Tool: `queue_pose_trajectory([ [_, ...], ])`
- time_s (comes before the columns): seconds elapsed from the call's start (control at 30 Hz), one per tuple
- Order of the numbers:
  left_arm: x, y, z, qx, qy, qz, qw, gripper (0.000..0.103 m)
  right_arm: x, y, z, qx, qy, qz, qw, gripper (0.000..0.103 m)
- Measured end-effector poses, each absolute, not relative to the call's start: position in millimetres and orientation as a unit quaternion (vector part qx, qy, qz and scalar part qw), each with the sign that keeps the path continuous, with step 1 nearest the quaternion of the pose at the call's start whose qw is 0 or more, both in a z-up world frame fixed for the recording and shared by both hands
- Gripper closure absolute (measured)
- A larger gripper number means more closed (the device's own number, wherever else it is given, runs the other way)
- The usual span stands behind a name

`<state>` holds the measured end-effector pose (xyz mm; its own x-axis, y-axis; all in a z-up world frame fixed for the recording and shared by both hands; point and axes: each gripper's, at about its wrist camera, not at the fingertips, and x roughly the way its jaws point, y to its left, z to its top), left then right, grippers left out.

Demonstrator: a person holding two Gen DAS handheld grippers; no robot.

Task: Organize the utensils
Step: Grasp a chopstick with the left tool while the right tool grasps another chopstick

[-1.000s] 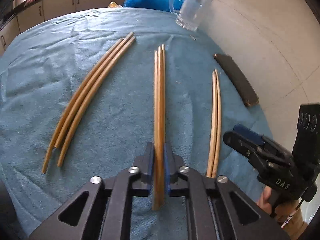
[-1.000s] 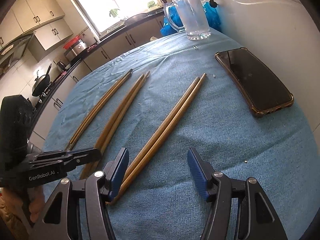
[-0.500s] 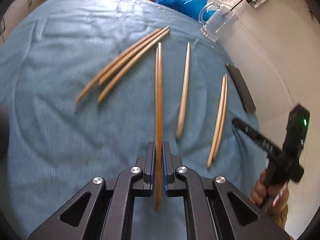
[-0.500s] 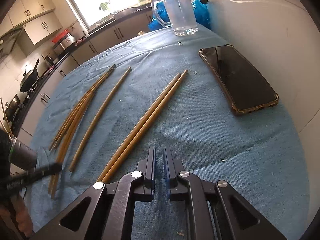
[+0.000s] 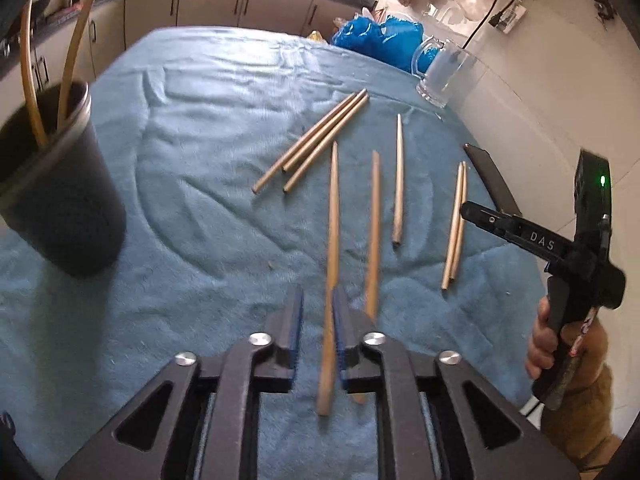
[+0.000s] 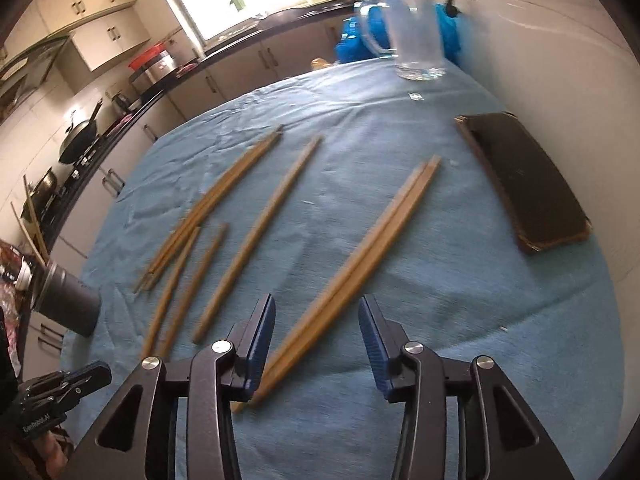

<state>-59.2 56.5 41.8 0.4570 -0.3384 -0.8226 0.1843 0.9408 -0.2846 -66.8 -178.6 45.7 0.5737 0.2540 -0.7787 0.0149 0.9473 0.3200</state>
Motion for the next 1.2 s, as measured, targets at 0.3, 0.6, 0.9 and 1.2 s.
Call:
queue_pose_trajectory([
  [0.3, -27, 33, 26, -0.058, 0.499, -0.165, 0.849, 0.082, -49, -133, 40, 0.139, 0.479, 0.125, 0.858, 0.056],
  [0.6, 0, 17, 11, -0.029, 0.504, -0.153, 0.849, 0.096, -27, -120, 44, 0.187, 0.467, 0.168, 0.848, 0.072],
  [0.9, -26, 54, 13, -0.093, 0.531, -0.156, 0.827, 0.096, 6, -83, 26, 0.127, 0.537, 0.139, 0.823, 0.073],
  [1.2, -52, 70, 17, -0.097, 0.559, -0.156, 0.809, 0.096, 2, -60, 24, 0.067, 0.543, 0.111, 0.83, 0.088],
])
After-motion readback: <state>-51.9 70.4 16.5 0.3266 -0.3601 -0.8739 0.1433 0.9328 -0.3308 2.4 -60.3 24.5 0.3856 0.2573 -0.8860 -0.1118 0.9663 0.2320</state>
